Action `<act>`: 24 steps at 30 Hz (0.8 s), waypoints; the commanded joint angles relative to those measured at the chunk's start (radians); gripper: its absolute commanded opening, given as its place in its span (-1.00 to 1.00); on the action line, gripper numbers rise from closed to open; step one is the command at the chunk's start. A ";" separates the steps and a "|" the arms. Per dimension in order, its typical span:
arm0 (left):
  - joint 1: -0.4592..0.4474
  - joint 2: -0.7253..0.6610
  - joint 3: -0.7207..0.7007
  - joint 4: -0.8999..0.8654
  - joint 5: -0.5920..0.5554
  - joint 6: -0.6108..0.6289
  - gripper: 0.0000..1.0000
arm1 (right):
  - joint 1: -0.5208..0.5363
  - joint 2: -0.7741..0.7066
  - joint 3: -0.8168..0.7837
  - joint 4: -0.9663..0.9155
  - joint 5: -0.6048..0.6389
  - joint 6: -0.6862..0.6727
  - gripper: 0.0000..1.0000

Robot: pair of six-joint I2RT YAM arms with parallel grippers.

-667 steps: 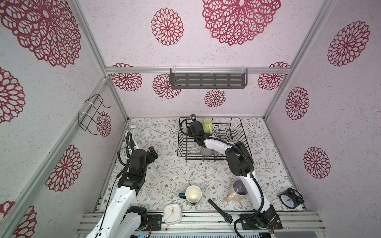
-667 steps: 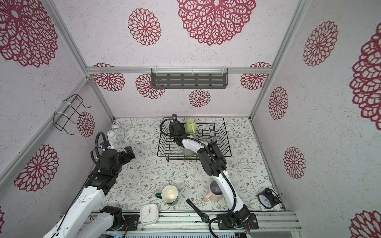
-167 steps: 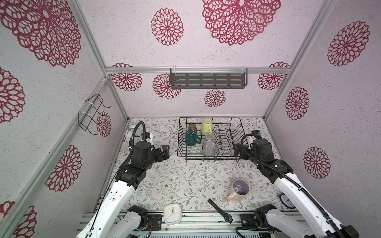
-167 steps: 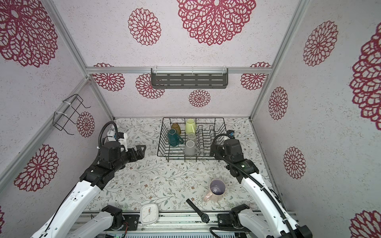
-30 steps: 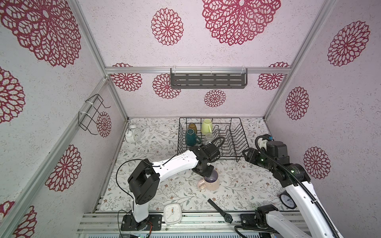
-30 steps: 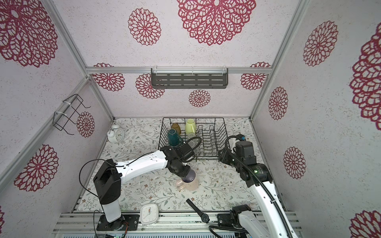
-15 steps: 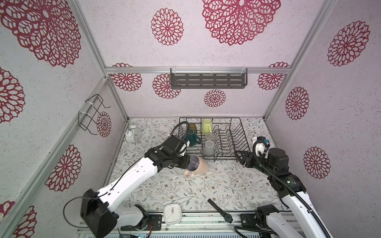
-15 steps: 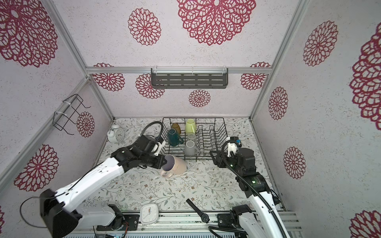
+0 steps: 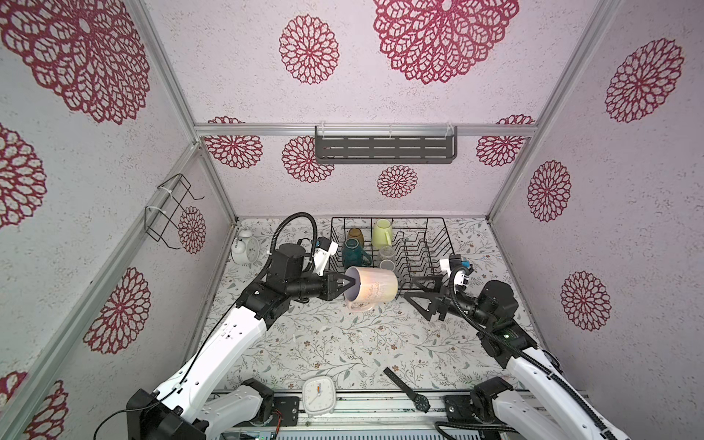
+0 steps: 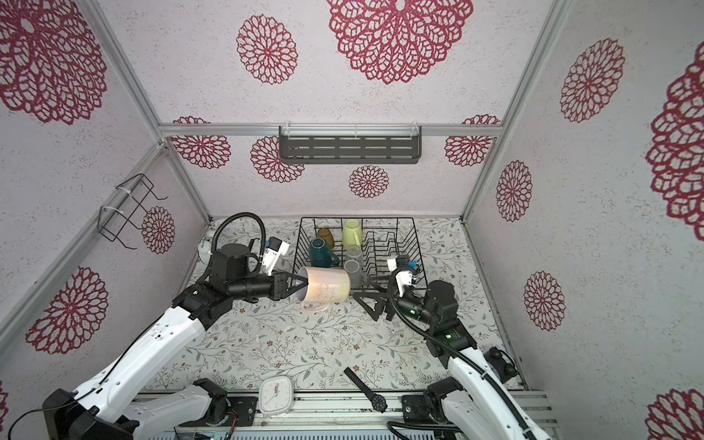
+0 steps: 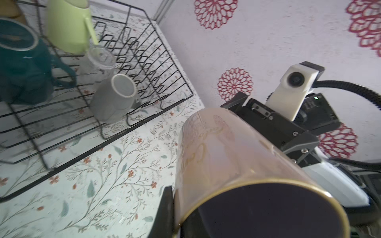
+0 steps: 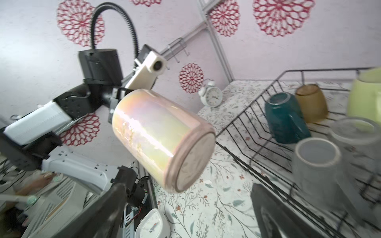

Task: Load cups into a dish rack
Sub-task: Place the cup upside down at the dish rack.

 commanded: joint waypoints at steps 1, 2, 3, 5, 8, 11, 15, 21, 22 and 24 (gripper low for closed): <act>0.010 -0.018 0.017 0.250 0.184 -0.086 -1.00 | 0.039 0.057 0.015 0.338 -0.086 0.129 0.97; 0.014 -0.021 0.008 0.278 0.186 -0.108 -1.00 | 0.045 0.082 0.011 0.418 -0.112 0.175 0.98; 0.017 -0.022 0.001 0.300 0.190 -0.126 -1.00 | 0.048 0.102 0.012 0.458 -0.125 0.197 0.98; 0.025 -0.017 -0.014 0.361 0.210 -0.185 -1.00 | 0.057 0.135 0.039 0.447 -0.125 0.183 0.97; 0.023 0.006 0.002 0.365 0.282 -0.212 -1.00 | 0.083 0.166 0.071 0.482 -0.122 0.165 0.98; 0.023 0.012 -0.002 0.361 0.300 -0.208 -1.00 | 0.131 0.216 0.121 0.520 -0.148 0.168 0.98; 0.024 0.003 -0.015 0.400 0.307 -0.208 -1.00 | 0.166 0.289 0.157 0.636 -0.166 0.261 0.98; 0.037 0.019 -0.020 0.407 0.320 -0.219 -1.00 | 0.182 0.358 0.213 0.703 -0.195 0.344 0.72; 0.037 0.021 -0.023 0.414 0.321 -0.220 -1.00 | 0.184 0.363 0.218 0.702 -0.191 0.342 0.69; 0.041 0.024 -0.030 0.421 0.314 -0.222 -1.00 | 0.188 0.380 0.237 0.702 -0.198 0.341 0.61</act>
